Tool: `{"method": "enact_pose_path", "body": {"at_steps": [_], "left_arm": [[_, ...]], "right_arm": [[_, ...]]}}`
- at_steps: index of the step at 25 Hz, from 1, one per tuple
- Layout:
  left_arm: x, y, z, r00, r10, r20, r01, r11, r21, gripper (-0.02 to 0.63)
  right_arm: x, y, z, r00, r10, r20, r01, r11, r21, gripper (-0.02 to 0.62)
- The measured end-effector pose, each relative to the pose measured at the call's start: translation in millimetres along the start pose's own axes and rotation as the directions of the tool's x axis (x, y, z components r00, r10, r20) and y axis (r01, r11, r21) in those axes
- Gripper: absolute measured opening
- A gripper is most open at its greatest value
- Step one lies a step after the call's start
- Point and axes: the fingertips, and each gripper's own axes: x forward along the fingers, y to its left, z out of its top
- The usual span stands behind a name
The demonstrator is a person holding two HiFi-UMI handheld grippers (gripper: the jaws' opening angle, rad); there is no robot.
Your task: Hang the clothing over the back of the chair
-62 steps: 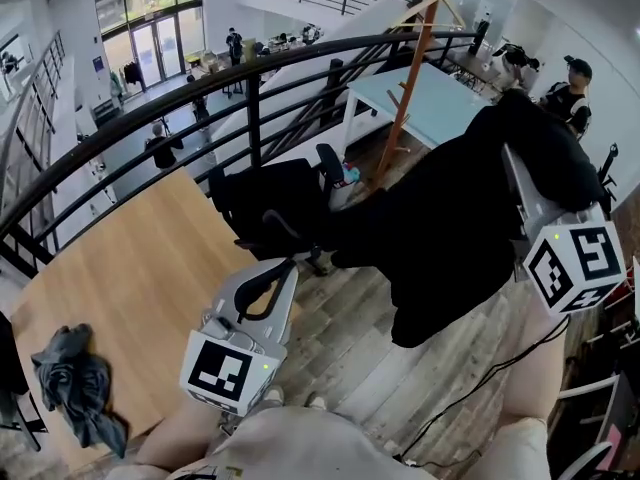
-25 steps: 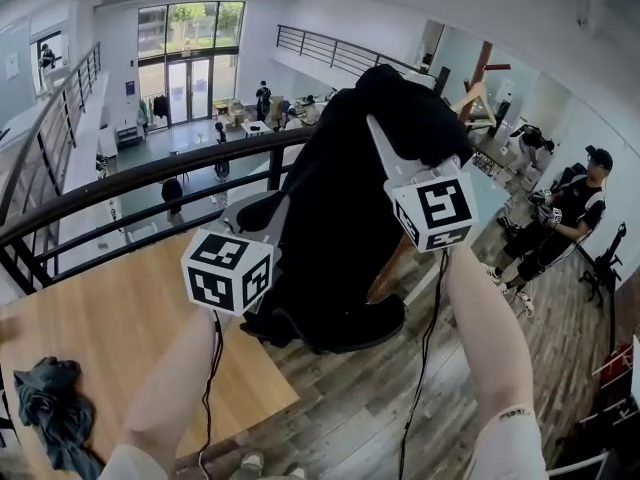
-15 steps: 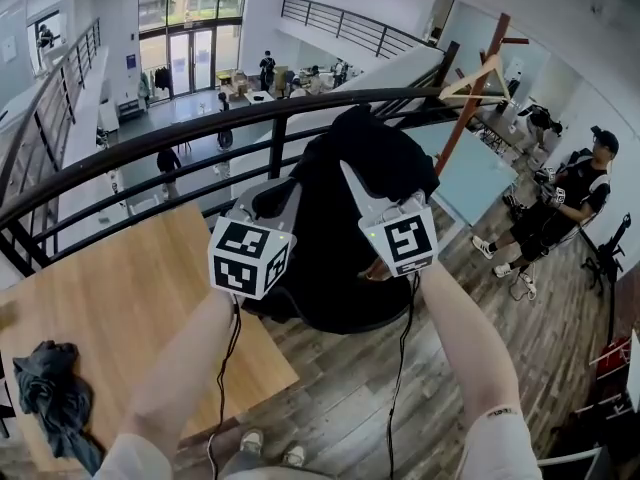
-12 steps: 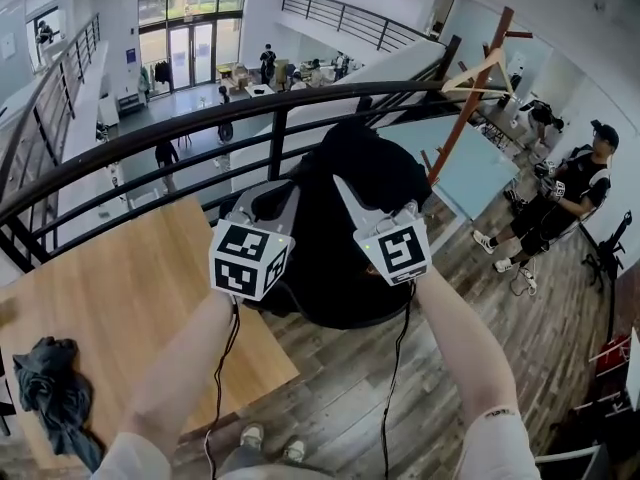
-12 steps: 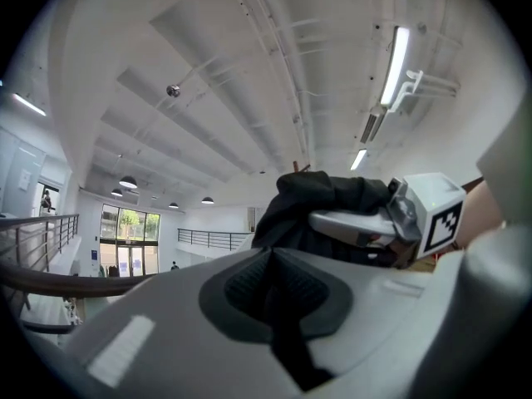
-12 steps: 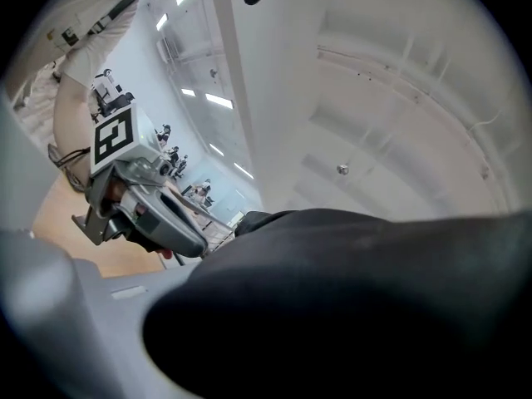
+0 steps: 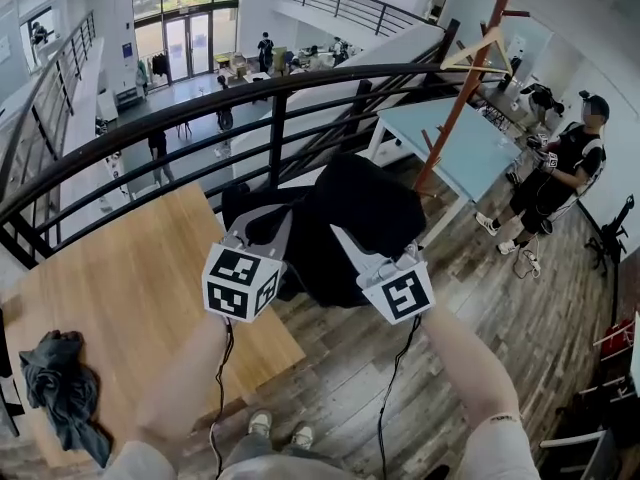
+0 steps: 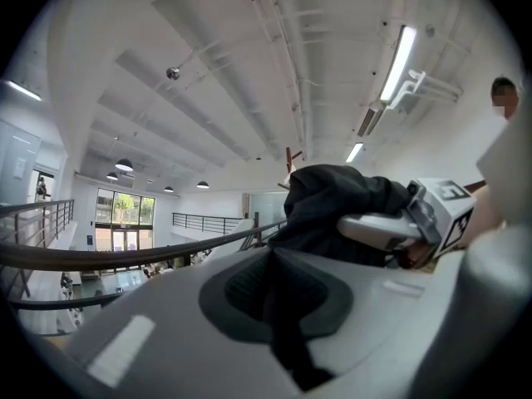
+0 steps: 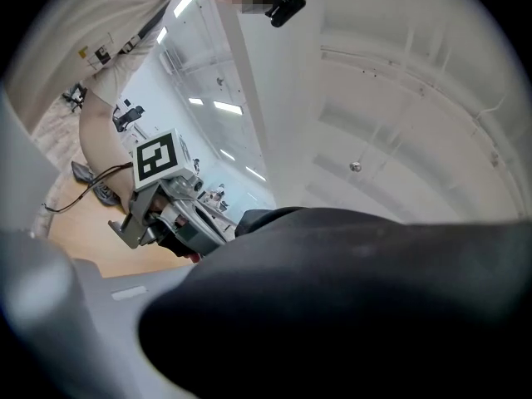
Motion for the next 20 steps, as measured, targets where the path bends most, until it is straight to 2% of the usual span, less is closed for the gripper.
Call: {"method": "enact_pose_path", "body": {"at_steps": [2, 6, 9, 13, 20], "left_arm": [[-11.6, -9.0, 1.2, 1.000, -0.013, 0.010, 0.013, 1.000, 0.000, 0.002], [-34.6, -28.9, 7.4, 0.999, -0.042, 0.027, 0.043, 0.999, -0.009, 0.002], [-49.8, -44.7, 11.0, 0.997, -0.063, 0.043, 0.063, 0.998, -0.015, 0.002], [-65.9, -67.6, 1.3, 0.995, -0.093, 0.032, 0.094, 0.996, -0.007, 0.002], [-83.5, -88.8, -37.6, 0.993, -0.108, -0.042, 0.106, 0.993, -0.049, 0.002]], "right_arm": [[-17.8, 3.4, 9.7, 1.000, -0.020, 0.013, 0.020, 1.000, 0.002, 0.089], [-55.6, -9.3, 36.2, 0.990, -0.131, 0.044, 0.125, 0.986, 0.110, 0.086], [-81.2, -15.6, 65.7, 0.981, -0.168, 0.093, 0.156, 0.981, 0.118, 0.086], [-109.2, 11.4, 88.4, 0.984, -0.123, 0.127, 0.111, 0.989, 0.097, 0.089], [-143.4, 77.9, 75.4, 0.994, -0.051, 0.093, 0.037, 0.988, 0.149, 0.092]]}}
